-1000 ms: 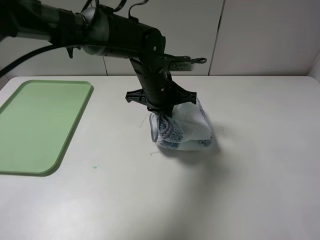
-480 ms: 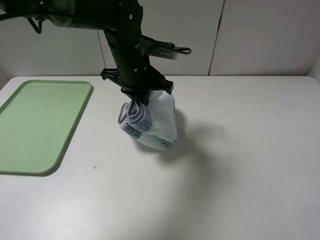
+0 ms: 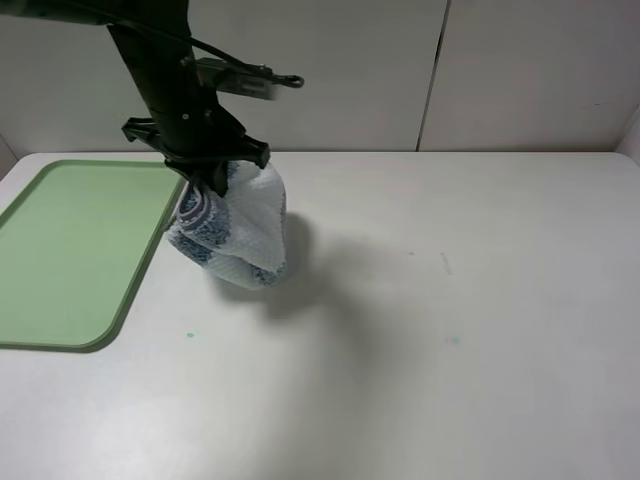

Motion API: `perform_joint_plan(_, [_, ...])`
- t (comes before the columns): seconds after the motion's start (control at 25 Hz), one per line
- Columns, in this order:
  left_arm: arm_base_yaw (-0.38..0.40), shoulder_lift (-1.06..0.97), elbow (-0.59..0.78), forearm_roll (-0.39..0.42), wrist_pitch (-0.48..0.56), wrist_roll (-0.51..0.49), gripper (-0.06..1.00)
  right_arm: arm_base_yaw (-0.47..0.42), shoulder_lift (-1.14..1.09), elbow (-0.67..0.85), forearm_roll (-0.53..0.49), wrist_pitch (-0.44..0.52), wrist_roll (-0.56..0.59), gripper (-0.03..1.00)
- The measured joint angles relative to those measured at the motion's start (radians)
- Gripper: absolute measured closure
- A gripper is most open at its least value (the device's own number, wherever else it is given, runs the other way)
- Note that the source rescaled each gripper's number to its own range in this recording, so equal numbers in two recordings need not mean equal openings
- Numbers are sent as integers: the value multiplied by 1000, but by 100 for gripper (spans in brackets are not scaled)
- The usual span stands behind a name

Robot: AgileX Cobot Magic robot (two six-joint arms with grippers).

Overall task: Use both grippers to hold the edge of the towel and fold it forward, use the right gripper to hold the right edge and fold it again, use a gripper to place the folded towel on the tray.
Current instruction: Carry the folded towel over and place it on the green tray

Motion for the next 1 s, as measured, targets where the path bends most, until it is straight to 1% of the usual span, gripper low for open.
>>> perform_joint_plan(0.2, [92, -87, 59, 0, -1, 33, 84, 0, 0, 0, 0, 0, 0, -3])
perform_joint_plan(0.36, [166, -137, 63, 3, 22, 78, 84, 0, 0, 0, 0, 0, 0, -3])
perform_joint_plan(0.72, [327, -167, 64, 4, 71, 187, 84, 0, 0, 0, 0, 0, 0, -3])
perform_joint_plan(0.88, [411, -175, 64, 4, 72, 219, 84, 0, 0, 0, 0, 0, 0, -3])
perform_joint_plan(1.0, [466, -175, 65, 4, 52, 250, 84, 0, 0, 0, 0, 0, 0, -3])
